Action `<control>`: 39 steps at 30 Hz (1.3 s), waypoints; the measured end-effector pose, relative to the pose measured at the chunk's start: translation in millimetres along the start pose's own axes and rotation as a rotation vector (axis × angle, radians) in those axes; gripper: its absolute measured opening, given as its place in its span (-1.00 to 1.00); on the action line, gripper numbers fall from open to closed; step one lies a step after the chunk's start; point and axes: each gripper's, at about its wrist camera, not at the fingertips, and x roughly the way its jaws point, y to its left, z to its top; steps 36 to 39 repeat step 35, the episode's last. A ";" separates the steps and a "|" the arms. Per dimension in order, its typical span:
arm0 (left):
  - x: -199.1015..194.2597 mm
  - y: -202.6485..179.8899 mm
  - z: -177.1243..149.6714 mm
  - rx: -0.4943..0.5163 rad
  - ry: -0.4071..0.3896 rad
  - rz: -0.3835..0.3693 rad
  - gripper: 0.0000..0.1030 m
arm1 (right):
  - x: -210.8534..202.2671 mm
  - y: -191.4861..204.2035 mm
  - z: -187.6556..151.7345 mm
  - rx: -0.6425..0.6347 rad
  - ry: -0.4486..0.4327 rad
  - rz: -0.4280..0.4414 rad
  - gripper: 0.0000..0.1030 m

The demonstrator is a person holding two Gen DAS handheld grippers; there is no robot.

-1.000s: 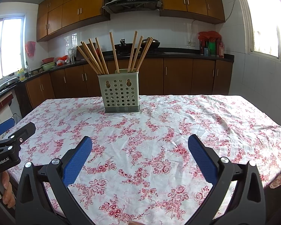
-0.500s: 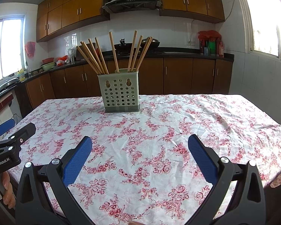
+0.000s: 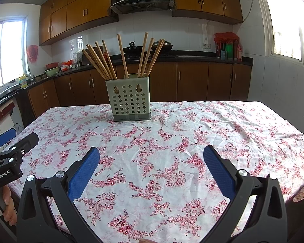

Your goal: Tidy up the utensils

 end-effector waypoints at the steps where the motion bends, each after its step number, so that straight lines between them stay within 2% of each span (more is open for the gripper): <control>1: 0.0 -0.1 0.1 0.000 0.000 0.000 0.92 | -0.2 0.1 0.0 0.000 0.000 0.000 0.97; 39: -0.5 -1.9 -0.4 0.001 0.002 0.001 0.92 | -0.8 2.5 0.1 0.007 0.001 -0.003 0.97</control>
